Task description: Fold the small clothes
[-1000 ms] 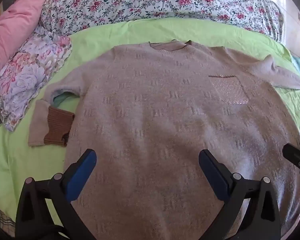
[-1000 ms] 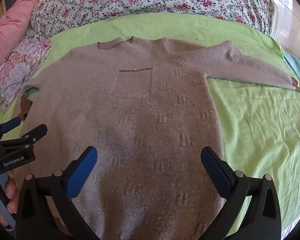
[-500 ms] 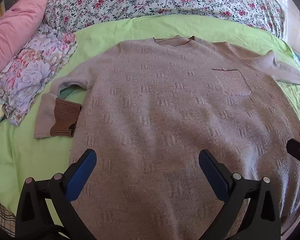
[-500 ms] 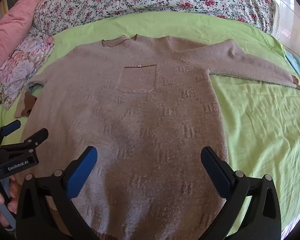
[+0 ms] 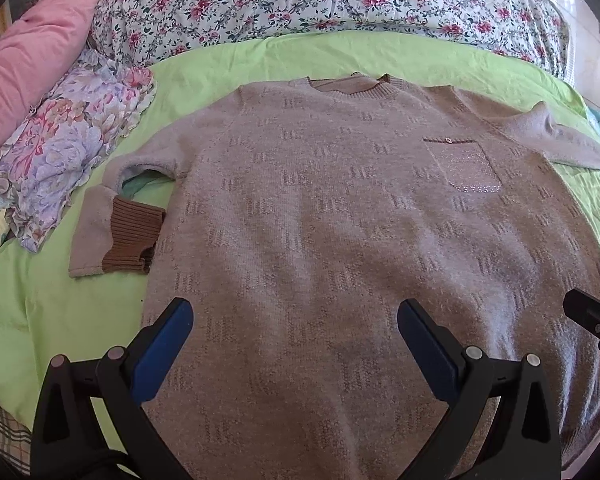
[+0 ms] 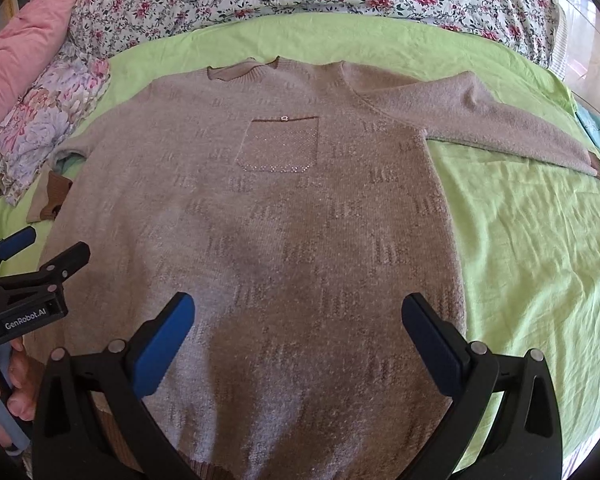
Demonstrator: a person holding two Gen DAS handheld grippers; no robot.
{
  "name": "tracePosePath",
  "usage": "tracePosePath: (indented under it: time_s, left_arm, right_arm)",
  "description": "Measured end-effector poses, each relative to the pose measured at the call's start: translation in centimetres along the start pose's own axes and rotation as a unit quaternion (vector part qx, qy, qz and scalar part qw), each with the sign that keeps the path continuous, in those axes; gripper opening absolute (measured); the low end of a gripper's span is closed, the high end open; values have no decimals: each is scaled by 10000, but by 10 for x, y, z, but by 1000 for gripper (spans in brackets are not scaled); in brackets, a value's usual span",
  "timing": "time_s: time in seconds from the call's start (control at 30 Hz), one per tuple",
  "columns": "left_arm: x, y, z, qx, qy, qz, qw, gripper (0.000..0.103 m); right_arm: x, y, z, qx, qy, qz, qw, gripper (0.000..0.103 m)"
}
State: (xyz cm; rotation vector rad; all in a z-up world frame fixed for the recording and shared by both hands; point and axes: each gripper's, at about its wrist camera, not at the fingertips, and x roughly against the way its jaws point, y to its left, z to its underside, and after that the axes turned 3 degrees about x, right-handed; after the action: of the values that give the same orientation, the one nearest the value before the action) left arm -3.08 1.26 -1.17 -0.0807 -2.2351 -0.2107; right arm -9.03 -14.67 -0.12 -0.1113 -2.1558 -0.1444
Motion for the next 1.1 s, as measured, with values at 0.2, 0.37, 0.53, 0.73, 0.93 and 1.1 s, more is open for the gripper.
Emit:
tracePosePath:
  time_s: [0.2,0.37,0.53,0.73,0.93,1.1]
  left_arm:
    - [1,-1,0,-21,-42,6,10000,102]
    - [1,-1,1,-32,-48,17,10000,102]
    - [1,1,1,-9,-42,12,10000,102]
    - [0,2,1,-8,-37,-4,10000,102]
    - [-2,2,1,11,7,4,10000,102]
    - [-3,1,-1,2,17,17,10000,102]
  right_arm:
    - [1,-1,0,-23,-12,-4,10000,103]
    - [3,-3,0,-52,-32,-16,10000,103]
    - [2,-4,0,-83,-18,-47,10000,103]
    - [2,-4,1,-95,-23,-48,9999,103]
    - [3,-4,1,-101,-27,-46,9999,103]
    - [4,-6,0,-159,-37,-54,9999,103]
